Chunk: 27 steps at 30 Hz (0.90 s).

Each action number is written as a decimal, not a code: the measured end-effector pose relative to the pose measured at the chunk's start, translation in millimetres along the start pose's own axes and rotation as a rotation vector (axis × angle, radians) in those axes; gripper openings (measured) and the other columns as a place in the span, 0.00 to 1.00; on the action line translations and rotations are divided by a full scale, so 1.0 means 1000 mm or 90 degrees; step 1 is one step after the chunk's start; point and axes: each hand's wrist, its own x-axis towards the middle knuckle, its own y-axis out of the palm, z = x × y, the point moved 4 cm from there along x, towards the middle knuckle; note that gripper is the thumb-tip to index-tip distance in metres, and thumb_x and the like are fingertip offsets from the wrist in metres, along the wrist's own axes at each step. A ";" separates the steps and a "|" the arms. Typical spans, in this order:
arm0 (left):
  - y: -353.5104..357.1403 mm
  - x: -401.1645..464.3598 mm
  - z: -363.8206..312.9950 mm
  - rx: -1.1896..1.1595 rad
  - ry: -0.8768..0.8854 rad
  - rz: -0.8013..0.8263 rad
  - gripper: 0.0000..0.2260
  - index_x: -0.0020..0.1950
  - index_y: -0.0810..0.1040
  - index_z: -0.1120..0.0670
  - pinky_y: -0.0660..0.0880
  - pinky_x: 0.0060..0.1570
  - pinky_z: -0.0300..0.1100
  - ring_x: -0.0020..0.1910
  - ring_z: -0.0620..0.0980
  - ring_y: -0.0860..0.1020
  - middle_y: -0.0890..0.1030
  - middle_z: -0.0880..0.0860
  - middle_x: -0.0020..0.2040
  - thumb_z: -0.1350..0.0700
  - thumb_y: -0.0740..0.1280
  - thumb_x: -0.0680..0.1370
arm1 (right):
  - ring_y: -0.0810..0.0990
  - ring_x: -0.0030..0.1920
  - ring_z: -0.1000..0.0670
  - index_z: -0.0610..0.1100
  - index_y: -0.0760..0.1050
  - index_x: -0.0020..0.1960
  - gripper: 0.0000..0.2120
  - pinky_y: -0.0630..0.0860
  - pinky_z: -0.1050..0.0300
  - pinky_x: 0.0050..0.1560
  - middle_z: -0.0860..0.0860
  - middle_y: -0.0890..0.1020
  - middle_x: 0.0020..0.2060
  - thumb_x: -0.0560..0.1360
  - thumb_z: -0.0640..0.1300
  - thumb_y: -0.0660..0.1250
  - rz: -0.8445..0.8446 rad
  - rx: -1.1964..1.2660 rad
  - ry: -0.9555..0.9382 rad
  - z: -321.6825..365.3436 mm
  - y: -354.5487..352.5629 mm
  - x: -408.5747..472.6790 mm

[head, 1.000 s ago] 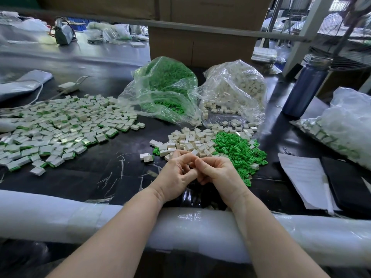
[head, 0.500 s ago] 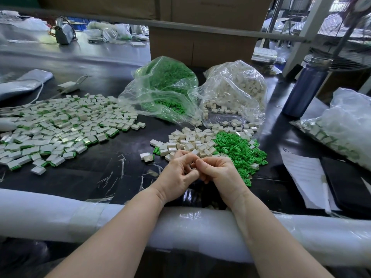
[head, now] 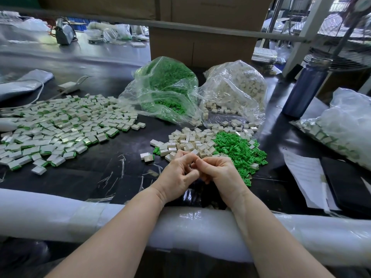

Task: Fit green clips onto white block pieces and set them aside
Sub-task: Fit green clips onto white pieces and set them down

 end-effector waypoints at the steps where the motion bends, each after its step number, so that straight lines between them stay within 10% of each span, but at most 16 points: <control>1: 0.000 0.000 0.000 -0.002 0.000 -0.003 0.08 0.45 0.75 0.55 0.68 0.42 0.26 0.38 0.45 0.69 0.69 0.58 0.51 0.68 0.63 0.75 | 0.71 0.26 0.55 0.33 0.80 0.41 0.09 0.68 0.66 0.28 0.47 0.75 0.26 0.75 0.38 0.66 0.006 0.002 0.001 0.000 0.001 0.000; 27: 0.001 0.001 0.001 0.003 0.004 0.003 0.10 0.42 0.74 0.53 0.68 0.42 0.27 0.39 0.46 0.69 0.69 0.57 0.49 0.68 0.62 0.75 | 0.71 0.28 0.53 0.32 0.80 0.42 0.09 0.68 0.65 0.30 0.42 0.75 0.32 0.75 0.38 0.65 0.021 0.029 0.013 0.000 0.002 -0.001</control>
